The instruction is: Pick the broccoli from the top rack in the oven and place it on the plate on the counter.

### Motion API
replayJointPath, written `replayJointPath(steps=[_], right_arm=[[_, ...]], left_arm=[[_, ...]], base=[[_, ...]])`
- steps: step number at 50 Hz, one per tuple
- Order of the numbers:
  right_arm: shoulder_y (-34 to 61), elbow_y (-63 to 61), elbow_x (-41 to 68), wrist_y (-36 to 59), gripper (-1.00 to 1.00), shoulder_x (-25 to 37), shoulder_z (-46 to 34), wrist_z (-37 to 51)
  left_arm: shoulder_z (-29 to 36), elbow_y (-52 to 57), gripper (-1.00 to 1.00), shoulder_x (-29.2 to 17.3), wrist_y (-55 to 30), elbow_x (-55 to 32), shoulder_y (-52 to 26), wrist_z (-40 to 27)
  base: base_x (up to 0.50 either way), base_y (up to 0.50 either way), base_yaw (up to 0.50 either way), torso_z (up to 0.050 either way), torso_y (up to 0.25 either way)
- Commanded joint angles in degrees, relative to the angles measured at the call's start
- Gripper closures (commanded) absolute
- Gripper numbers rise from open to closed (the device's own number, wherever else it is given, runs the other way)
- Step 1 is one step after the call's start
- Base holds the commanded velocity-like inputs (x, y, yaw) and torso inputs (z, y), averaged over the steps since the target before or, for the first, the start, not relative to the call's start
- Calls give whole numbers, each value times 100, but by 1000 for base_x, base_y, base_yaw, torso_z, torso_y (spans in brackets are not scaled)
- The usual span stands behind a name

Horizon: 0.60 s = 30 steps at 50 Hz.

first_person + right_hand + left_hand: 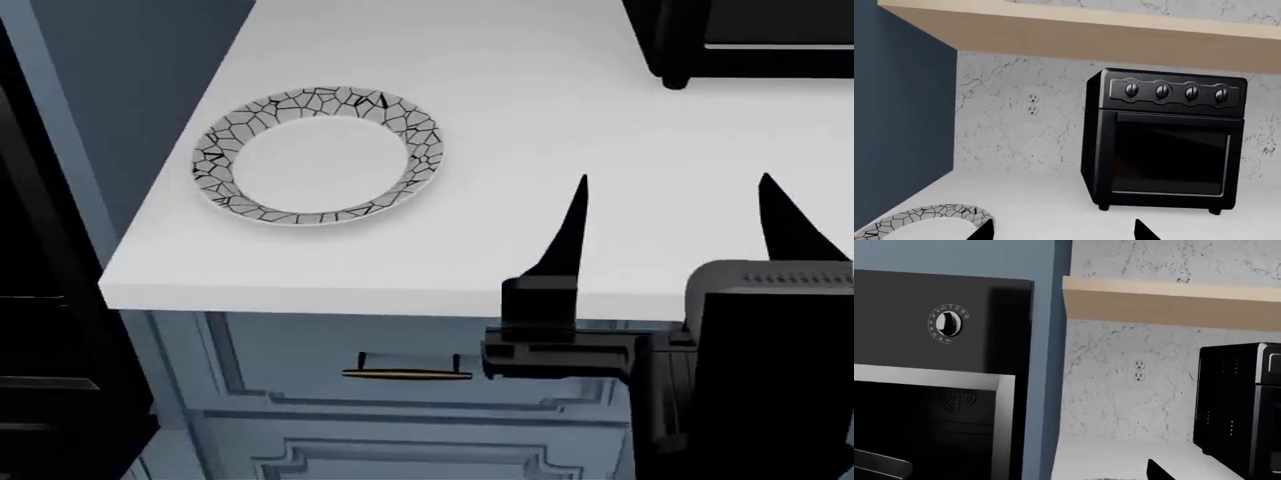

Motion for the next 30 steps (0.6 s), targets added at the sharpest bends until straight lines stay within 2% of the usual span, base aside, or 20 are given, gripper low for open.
replayJointPath(steps=[1, 3, 7, 12, 15, 20, 30], right_arm=[[901, -38, 1532, 829, -100, 344, 477, 1001], [960, -15, 1602, 873, -100, 405, 390, 1066], [1051, -52, 2060, 871, -100, 538, 264, 1493], [945, -32, 2448, 751, -100, 663, 370, 1768], [963, -20, 2641, 701, -100, 702, 401, 1874], [975, 2, 2822, 680, -100, 771, 417, 2017], [1017, -23, 3384, 722, -100, 965, 563, 2433]], left_arm=[[-8, -818, -100, -112, -1142, -1195, -1828, -1167], [-27, -846, -100, -199, -1140, -1498, -1861, -1405], [-62, -854, -100, -323, -1067, -1767, -1796, -1597], [-6, -818, -100, -399, -692, -1814, -1493, -1366], [243, -602, -100, -631, -457, -1673, -1443, -1137], [274, -605, -100, -688, -380, -1740, -1456, -1138], [610, -623, -100, -916, -42, -1346, -1244, -999]], base=[[0, 0, 0, 0, 0], [0, 0, 0, 0, 0], [0, 459, 0, 0, 0], [0, 500, 0, 0, 0], [0, 500, 0, 39, 158], [0, 500, 0, 42, 152], [0, 500, 0, 43, 152]])
